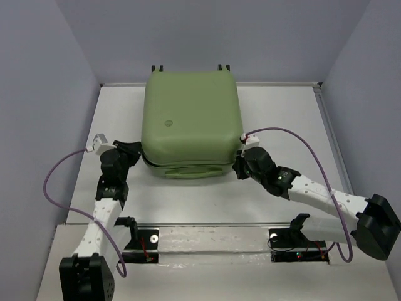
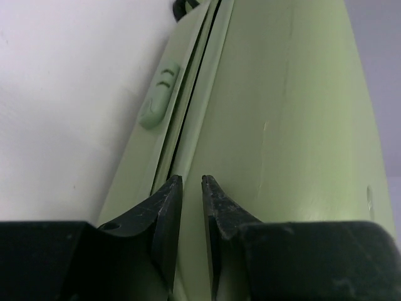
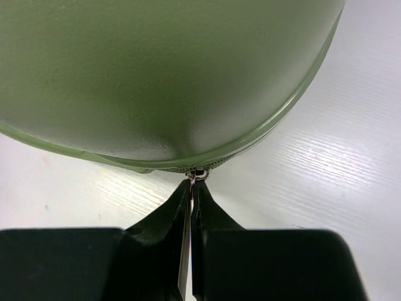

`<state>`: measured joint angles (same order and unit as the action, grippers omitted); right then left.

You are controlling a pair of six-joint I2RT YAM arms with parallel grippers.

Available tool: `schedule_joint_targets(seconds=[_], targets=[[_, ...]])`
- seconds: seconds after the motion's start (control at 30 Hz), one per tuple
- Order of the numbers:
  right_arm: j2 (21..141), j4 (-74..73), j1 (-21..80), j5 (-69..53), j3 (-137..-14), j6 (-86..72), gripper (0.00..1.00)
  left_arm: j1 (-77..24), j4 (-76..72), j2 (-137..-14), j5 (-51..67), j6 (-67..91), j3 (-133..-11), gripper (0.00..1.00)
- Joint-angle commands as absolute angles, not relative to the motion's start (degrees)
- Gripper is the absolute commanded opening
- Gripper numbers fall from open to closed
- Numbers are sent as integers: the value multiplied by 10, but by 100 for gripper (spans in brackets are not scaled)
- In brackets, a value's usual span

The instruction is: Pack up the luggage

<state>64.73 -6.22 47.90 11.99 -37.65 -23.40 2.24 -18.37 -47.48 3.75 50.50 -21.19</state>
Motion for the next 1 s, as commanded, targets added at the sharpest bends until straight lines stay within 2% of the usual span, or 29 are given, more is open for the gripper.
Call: schedule_joint_targets(seconds=[0.0,0.2,0.33,0.53,0.7,0.83,0.97], targets=[[628,20,495,51,-389,-251,7,-71,-121,-382,135,533,-153,31],[692,81,518,-26,-411,-286,7,-139,-111,-319,123,567,-115,32],[750,114,592,-9,-452,-295,7,-161,-104,-303,117,570,-128,32],[846,128,651,23,-508,-293,7,-183,-80,-268,102,574,-146,32],[771,76,634,112,-471,-287,7,-185,-32,-268,88,509,-176,35],[692,60,559,63,-414,-298,7,-185,22,-289,65,454,-228,49],[650,40,515,43,-390,-293,7,-195,56,-309,46,400,-266,51]])
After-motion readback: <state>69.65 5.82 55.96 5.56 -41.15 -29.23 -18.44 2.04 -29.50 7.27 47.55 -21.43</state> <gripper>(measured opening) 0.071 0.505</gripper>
